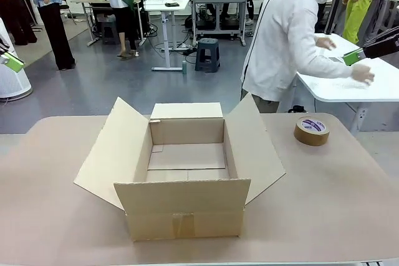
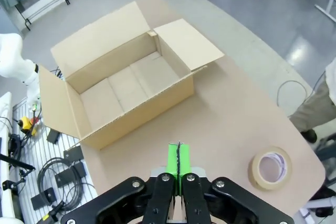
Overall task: Wrap the clocks to prevent damage.
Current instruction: Open the side flaps of the Package Box.
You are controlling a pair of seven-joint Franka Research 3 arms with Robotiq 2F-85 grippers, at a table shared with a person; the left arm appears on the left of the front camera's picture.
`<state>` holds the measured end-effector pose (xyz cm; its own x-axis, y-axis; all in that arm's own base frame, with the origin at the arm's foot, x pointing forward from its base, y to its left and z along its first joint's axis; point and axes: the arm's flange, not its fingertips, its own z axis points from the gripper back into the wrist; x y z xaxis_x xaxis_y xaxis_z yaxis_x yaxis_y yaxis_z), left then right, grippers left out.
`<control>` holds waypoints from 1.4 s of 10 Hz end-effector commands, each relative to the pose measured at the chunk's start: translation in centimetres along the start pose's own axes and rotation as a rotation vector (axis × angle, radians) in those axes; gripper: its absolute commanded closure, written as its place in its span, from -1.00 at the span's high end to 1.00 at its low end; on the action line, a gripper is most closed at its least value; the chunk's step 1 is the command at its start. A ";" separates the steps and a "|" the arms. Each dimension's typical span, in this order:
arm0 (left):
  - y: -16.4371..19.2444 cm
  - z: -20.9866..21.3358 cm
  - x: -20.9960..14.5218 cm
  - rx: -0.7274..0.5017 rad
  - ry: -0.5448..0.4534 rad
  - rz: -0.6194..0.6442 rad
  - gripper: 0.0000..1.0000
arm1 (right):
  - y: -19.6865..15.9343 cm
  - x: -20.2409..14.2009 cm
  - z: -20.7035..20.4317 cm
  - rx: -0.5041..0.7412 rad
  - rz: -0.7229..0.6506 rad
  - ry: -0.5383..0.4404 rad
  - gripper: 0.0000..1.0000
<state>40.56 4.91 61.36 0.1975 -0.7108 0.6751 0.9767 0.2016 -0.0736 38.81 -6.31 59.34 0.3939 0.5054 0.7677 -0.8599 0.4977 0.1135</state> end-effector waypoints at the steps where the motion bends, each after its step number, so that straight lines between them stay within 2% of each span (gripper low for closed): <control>1: 0.1 0.3 -0.3 0.007 0.026 -0.031 -1.00 | 0.2 0.1 0.3 -0.009 0.012 0.043 -1.00; 2: 0.1 0.3 -0.2 0.007 0.031 -0.028 -1.00 | 0.6 0.3 0.0 -0.028 -0.003 0.056 -1.00; 3: -0.6 -0.3 1.1 0.063 0.063 0.055 -1.00 | 2.1 1.3 -0.7 -0.104 -0.126 0.080 -1.00; 4: -1.6 -0.8 3.5 0.107 0.141 0.136 -1.00 | 4.8 3.3 -2.1 -0.185 -0.287 0.144 -1.00; 5: -2.9 -1.6 6.5 0.165 0.212 0.221 -1.00 | 7.8 5.6 -3.4 -0.250 -0.391 0.202 -1.00; 7: -4.6 -4.4 12.1 0.209 0.418 0.418 -1.00 | 12.6 10.5 -6.6 -0.293 -0.523 0.299 -1.00; 9: -5.1 -9.0 16.1 0.230 0.550 0.614 -1.00 | 15.2 14.2 -11.1 -0.310 -0.702 0.390 -1.00; 10: -5.1 -12.3 18.0 0.266 0.602 0.706 -1.00 | 15.3 15.6 -14.0 -0.312 -0.784 0.444 -1.00; 12: -4.6 -17.0 18.3 0.388 0.595 0.814 -1.00 | 14.2 16.3 -18.3 -0.317 -0.885 0.509 -1.00; 14: -4.2 -19.2 17.2 0.436 0.542 0.837 -1.00 | 13.5 15.6 -21.7 -0.357 -0.914 0.568 -1.00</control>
<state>41.64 -21.84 59.42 0.8956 -0.4405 0.0625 0.4436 0.8948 -0.0499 39.94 22.72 58.77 0.9936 0.0630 0.0942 -0.0858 0.9612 0.2621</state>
